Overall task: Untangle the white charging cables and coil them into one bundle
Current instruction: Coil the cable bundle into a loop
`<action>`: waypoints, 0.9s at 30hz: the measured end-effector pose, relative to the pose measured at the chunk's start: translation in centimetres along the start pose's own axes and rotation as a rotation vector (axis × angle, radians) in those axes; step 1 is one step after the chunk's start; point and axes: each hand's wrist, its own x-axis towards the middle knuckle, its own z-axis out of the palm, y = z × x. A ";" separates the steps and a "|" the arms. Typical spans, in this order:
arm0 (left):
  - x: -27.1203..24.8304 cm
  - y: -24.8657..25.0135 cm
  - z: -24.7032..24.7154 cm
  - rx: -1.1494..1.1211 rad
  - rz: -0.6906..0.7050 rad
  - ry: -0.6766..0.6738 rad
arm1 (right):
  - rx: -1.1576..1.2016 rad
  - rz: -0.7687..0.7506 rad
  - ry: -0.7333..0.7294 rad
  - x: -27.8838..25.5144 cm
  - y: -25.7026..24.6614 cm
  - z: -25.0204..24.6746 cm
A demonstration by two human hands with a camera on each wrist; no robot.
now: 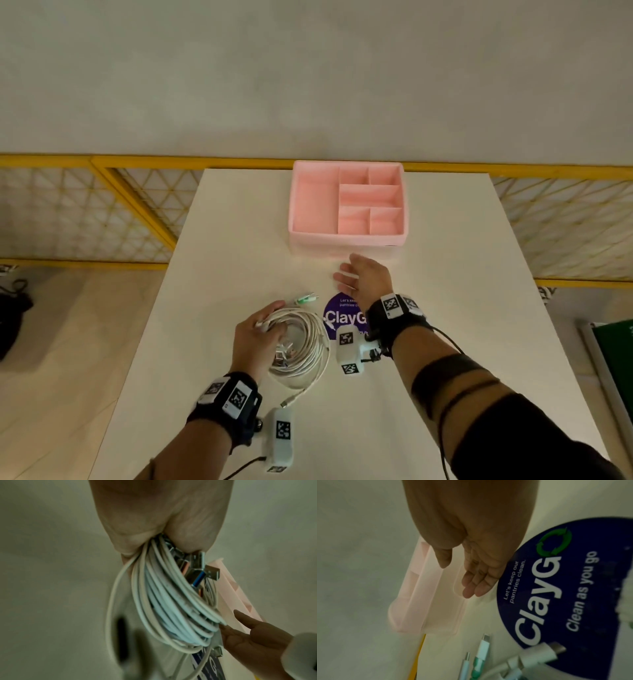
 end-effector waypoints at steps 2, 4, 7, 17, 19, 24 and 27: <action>-0.1 -0.2 0.0 -0.013 -0.001 -0.007 | 0.047 0.009 -0.009 0.6 0.2 0.3; -0.2 -0.6 -0.2 -0.002 0.007 -0.023 | 0.111 0.018 -0.021 1.0 0.7 0.7; -0.2 -1.1 -0.3 0.000 0.013 -0.047 | 0.213 0.022 -0.023 1.5 1.2 1.1; 0.3 -1.2 -0.5 -0.004 0.026 -0.058 | 0.248 0.016 0.032 2.8 1.5 2.3; 0.4 -1.3 -0.6 -0.007 0.014 -0.067 | 0.234 0.026 0.051 2.5 1.6 2.5; 0.3 -1.2 -1.0 -0.043 -0.002 -0.093 | 0.205 0.064 0.093 0.8 2.4 2.0; 0.1 -1.2 -1.5 -0.065 0.007 -0.104 | 0.197 0.100 0.106 -0.8 3.1 1.4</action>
